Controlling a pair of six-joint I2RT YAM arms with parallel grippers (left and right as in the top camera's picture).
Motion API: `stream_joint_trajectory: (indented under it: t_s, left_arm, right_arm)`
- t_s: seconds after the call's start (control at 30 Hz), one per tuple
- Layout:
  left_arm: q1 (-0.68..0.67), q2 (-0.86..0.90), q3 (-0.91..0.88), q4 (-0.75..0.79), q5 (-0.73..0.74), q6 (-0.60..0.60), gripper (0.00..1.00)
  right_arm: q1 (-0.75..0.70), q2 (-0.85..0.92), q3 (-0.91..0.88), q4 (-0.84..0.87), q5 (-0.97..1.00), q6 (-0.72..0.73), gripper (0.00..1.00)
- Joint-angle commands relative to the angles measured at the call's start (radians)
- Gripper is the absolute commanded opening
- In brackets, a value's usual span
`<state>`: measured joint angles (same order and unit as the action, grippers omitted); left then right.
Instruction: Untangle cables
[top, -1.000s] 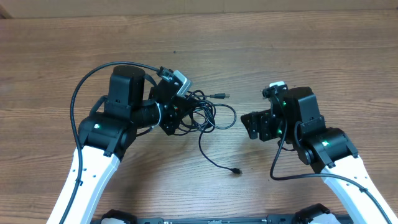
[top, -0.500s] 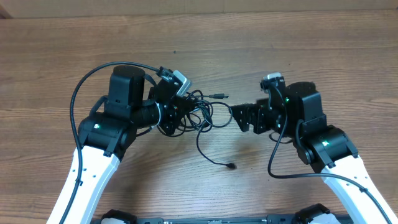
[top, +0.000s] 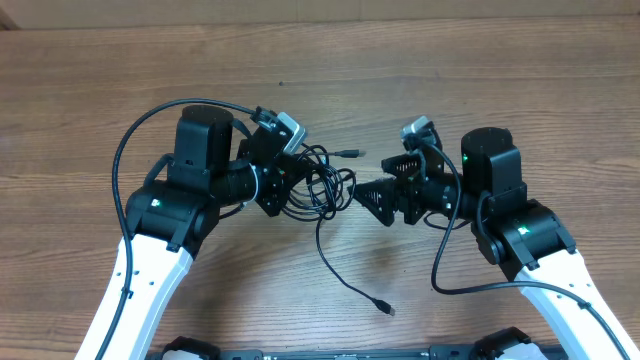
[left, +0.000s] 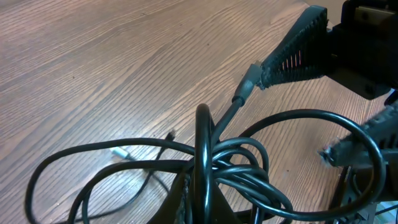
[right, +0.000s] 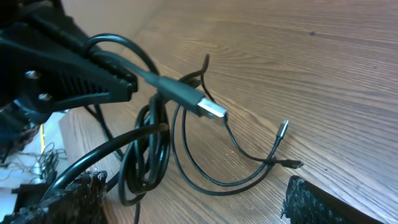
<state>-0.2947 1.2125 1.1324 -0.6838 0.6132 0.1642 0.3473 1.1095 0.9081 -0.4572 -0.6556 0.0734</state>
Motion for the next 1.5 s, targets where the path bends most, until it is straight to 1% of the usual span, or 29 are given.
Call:
stream_joint_trajectory:
  t_s: [0.0, 0.07, 0.13, 0.2, 0.23, 0.3, 0.53, 0.6, 0.73, 0.83, 0.87, 0.93, 0.97, 1.1, 1.17, 1.37, 1.47]
  left_arm:
    - [0.0, -0.009, 0.017, 0.008, 0.005, -0.005, 0.04]
    - [0.0, -0.009, 0.017, 0.008, 0.005, -0.009, 0.04]
    - [0.0, -0.009, 0.017, 0.012, 0.005, -0.017, 0.04]
    - [0.0, -0.008, 0.017, 0.028, 0.005, -0.054, 0.04]
    - [0.0, -0.008, 0.017, 0.045, 0.005, -0.095, 0.04]
    - [0.0, -0.008, 0.017, 0.067, 0.017, -0.153, 0.04]
    - [-0.001, -0.008, 0.017, 0.085, 0.21, -0.297, 0.04]
    - [-0.001, -0.009, 0.017, 0.085, 0.237, -0.328, 0.04]
    - [0.0, -0.009, 0.017, 0.082, 0.244, -0.333, 0.04]
    - [0.0, -0.009, 0.017, 0.085, 0.235, -0.325, 0.04]
    - [0.0, -0.009, 0.017, 0.086, 0.222, -0.325, 0.04]
    - [0.0, -0.009, 0.017, 0.087, 0.205, -0.325, 0.04]
    - [0.0, -0.009, 0.017, 0.087, 0.196, -0.325, 0.04]
    - [0.0, -0.008, 0.017, 0.087, 0.162, -0.325, 0.04]
    - [0.0, -0.009, 0.017, 0.086, 0.161, -0.324, 0.04]
    - [0.0, -0.008, 0.017, 0.081, 0.159, -0.321, 0.04]
    - [0.0, -0.008, 0.017, 0.066, 0.074, -0.331, 0.04]
  right_arm:
    - [-0.003, -0.015, 0.016, 0.008, -0.039, -0.024, 0.92]
    - [-0.003, -0.015, 0.016, 0.008, -0.055, -0.029, 0.94]
    - [-0.003, -0.015, 0.016, 0.008, -0.11, -0.06, 0.94]
    - [-0.003, -0.015, 0.016, 0.008, -0.167, -0.092, 0.94]
    - [-0.003, -0.015, 0.016, 0.011, -0.195, -0.108, 0.94]
    - [-0.003, -0.015, 0.016, 0.021, -0.203, -0.109, 0.94]
    - [-0.003, -0.014, 0.016, 0.132, -0.2, -0.109, 0.94]
    - [-0.003, -0.014, 0.016, 0.164, -0.199, -0.109, 0.94]
    - [-0.003, -0.014, 0.016, 0.171, -0.199, -0.108, 0.93]
    - [-0.003, -0.014, 0.016, 0.148, -0.197, -0.108, 0.81]
    - [-0.003, -0.014, 0.016, 0.14, -0.191, -0.108, 0.72]
    - [-0.003, -0.014, 0.016, 0.121, -0.171, -0.106, 0.52]
    - [-0.003, -0.014, 0.016, 0.111, -0.155, -0.105, 0.47]
    - [-0.003, -0.014, 0.016, 0.104, -0.146, -0.105, 0.2]
    - [-0.003, -0.014, 0.016, 0.107, -0.146, -0.105, 0.11]
    - [-0.003, -0.014, 0.016, 0.108, -0.146, -0.104, 0.04]
    - [-0.003, -0.014, 0.016, 0.108, -0.13, -0.084, 0.04]
